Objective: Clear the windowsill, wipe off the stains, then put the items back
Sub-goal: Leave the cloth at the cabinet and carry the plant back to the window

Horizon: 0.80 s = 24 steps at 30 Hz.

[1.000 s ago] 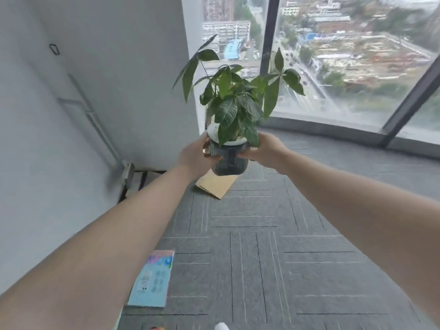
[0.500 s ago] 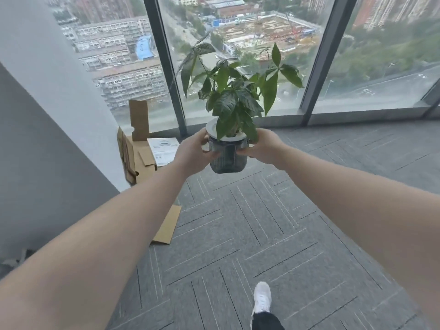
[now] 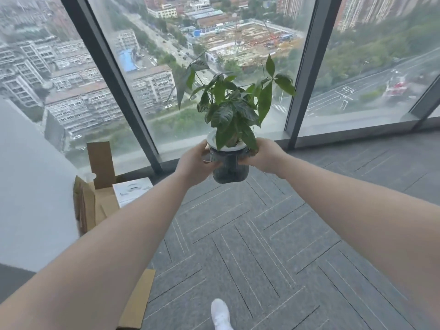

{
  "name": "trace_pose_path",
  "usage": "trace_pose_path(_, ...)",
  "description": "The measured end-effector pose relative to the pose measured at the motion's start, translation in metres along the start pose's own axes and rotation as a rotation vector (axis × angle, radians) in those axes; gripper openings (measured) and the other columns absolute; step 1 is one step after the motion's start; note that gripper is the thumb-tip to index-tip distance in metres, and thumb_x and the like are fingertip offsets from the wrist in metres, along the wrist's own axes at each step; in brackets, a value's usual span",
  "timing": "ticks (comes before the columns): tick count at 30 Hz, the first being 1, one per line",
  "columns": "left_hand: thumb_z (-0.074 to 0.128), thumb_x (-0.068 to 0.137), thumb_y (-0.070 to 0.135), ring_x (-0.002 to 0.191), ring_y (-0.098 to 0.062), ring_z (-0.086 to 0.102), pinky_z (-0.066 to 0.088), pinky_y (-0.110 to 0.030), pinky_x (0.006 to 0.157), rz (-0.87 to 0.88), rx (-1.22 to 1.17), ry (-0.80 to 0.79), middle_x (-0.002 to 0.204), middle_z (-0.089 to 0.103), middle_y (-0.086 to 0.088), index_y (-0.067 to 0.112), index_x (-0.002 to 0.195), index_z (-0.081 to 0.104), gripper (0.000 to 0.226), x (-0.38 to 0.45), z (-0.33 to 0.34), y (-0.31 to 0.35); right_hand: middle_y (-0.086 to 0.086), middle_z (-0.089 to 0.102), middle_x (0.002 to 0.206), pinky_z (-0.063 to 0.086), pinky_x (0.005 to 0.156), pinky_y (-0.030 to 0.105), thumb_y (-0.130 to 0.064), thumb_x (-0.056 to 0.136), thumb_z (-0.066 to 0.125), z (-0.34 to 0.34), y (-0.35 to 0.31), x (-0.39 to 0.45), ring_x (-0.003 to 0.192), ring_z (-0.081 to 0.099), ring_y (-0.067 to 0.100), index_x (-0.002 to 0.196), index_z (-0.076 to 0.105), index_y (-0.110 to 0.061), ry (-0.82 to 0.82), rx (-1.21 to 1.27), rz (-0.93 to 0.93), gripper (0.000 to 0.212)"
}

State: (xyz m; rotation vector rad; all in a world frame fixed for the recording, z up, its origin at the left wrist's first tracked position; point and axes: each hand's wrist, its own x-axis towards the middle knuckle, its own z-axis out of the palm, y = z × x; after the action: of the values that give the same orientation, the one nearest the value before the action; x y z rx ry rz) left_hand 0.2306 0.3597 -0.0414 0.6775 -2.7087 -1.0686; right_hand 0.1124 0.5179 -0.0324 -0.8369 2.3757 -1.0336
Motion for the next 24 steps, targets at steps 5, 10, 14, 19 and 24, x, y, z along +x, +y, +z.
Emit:
trace_pose_path(5, 0.069, 0.084, 0.029, 0.096, -0.014, 0.070, 0.052, -0.041, 0.093, 0.063, 0.002, -0.032, 0.133, 0.060, 0.003, 0.037, 0.139, 0.042, 0.062, 0.126, 0.023, -0.003, 0.007, 0.067, 0.116, 0.051, 0.094, 0.041, -0.029, 0.079, 0.077, -0.028, 0.029, 0.105, 0.107, 0.061, 0.028, 0.121, 0.063, -0.012, 0.077, 0.000, 0.067, 0.047)
trace_pose_path(10, 0.070, 0.084, 0.029, 0.098, -0.015, 0.069, 0.050, -0.039, 0.095, 0.116, -0.006, -0.081, 0.135, 0.059, 0.001, 0.035, 0.137, 0.046, 0.058, 0.253, 0.041, -0.002, 0.008, 0.065, 0.119, 0.047, 0.084, 0.034, -0.028, 0.081, 0.075, -0.064, 0.051, 0.210, 0.108, 0.059, 0.029, 0.124, 0.061, -0.010, 0.108, -0.016, 0.108, 0.048)
trace_pose_path(14, 0.070, 0.083, 0.027, 0.103, -0.017, 0.068, 0.048, -0.037, 0.096, 0.095, -0.018, -0.113, 0.133, 0.060, -0.001, 0.033, 0.138, 0.046, 0.061, 0.333, 0.052, 0.004, 0.006, 0.065, 0.118, 0.042, 0.083, 0.028, -0.030, 0.081, 0.075, -0.090, 0.067, 0.282, 0.105, 0.058, 0.026, 0.123, 0.062, -0.011, 0.107, -0.044, 0.129, 0.047)
trace_pose_path(19, 0.071, 0.082, 0.029, 0.091, -0.015, 0.071, 0.048, -0.035, 0.097, 0.073, 0.012, -0.145, 0.137, 0.058, 0.000, 0.038, 0.141, 0.041, 0.066, 0.436, 0.072, 0.014, 0.006, 0.062, 0.126, 0.040, 0.088, 0.028, -0.026, 0.084, 0.073, -0.125, 0.096, 0.373, 0.115, 0.056, 0.028, 0.126, 0.059, -0.011, 0.092, -0.042, 0.156, 0.046)
trace_pose_path(24, 0.070, 0.083, 0.030, 0.091, -0.012, 0.071, 0.048, -0.036, 0.097, -0.008, 0.012, -0.103, 0.134, 0.060, 0.003, 0.039, 0.137, 0.044, 0.061, 0.535, 0.102, 0.024, 0.006, 0.061, 0.128, 0.037, 0.086, 0.023, -0.029, 0.084, 0.073, -0.158, 0.138, 0.480, 0.117, 0.055, 0.027, 0.125, 0.058, -0.012, 0.021, -0.052, 0.122, 0.048)
